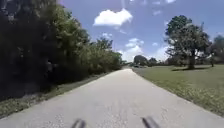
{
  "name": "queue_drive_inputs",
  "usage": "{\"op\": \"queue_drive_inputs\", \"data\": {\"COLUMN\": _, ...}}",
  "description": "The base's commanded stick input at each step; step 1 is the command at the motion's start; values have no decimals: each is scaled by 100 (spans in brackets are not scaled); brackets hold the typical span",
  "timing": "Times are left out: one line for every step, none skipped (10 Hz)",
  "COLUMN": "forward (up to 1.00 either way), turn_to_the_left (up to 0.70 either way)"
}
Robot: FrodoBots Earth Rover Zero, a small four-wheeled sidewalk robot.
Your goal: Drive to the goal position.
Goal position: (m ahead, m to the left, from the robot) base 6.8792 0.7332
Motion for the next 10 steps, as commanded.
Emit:
{"op": "queue_drive_inputs", "data": {"forward": 50, "turn_to_the_left": 0}}
{"op": "queue_drive_inputs", "data": {"forward": 50, "turn_to_the_left": 0}}
{"op": "queue_drive_inputs", "data": {"forward": 50, "turn_to_the_left": 0}}
{"op": "queue_drive_inputs", "data": {"forward": 50, "turn_to_the_left": 0}}
{"op": "queue_drive_inputs", "data": {"forward": 50, "turn_to_the_left": 0}}
{"op": "queue_drive_inputs", "data": {"forward": 50, "turn_to_the_left": 0}}
{"op": "queue_drive_inputs", "data": {"forward": 50, "turn_to_the_left": 0}}
{"op": "queue_drive_inputs", "data": {"forward": 50, "turn_to_the_left": 0}}
{"op": "queue_drive_inputs", "data": {"forward": 50, "turn_to_the_left": 0}}
{"op": "queue_drive_inputs", "data": {"forward": 50, "turn_to_the_left": -2}}
